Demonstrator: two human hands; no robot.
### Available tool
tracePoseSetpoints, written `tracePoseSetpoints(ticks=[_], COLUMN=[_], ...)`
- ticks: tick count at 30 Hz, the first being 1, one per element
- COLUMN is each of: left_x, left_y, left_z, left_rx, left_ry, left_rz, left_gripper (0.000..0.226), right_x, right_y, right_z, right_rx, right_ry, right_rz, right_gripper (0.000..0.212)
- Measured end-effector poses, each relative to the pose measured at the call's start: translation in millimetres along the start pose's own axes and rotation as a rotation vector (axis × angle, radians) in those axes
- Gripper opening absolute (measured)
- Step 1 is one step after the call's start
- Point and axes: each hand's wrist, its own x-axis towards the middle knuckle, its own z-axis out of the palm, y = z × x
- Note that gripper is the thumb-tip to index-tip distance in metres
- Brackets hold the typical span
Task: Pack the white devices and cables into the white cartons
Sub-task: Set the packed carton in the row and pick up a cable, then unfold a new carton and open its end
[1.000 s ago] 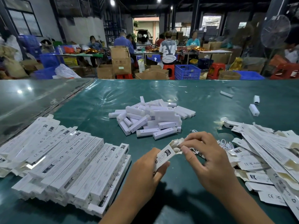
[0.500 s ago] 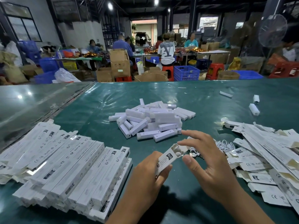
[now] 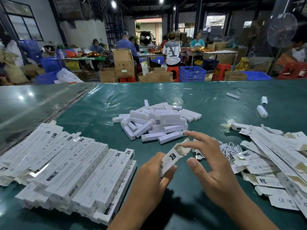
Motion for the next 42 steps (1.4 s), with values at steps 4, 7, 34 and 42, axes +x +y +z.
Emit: tracePoseSetpoints(ticks=[4,7,34,42], left_x=[-1,0,-8,-8], left_y=[1,2,11,16], left_z=[1,0,17,6], left_rx=[-0.009,-0.038,-0.559,-0.604], left_ry=[-0.011,-0.008,0.081,0.258], left_rz=[-0.007,-0.011,-0.067,0.081], left_gripper=[0.017,0.017,0.04,0.029], right_x=[0,1,-3,-8], right_y=[0,0,-8,-3], right_z=[1,0,5,8], right_rx=[-0.063,-0.051,-0.168,0.126], right_ry=[-0.112,-0.141,0.029,0.027], right_rz=[0.034,0.049,-0.22,-0.11], right_gripper=[0.037,0.042,0.046,0.04])
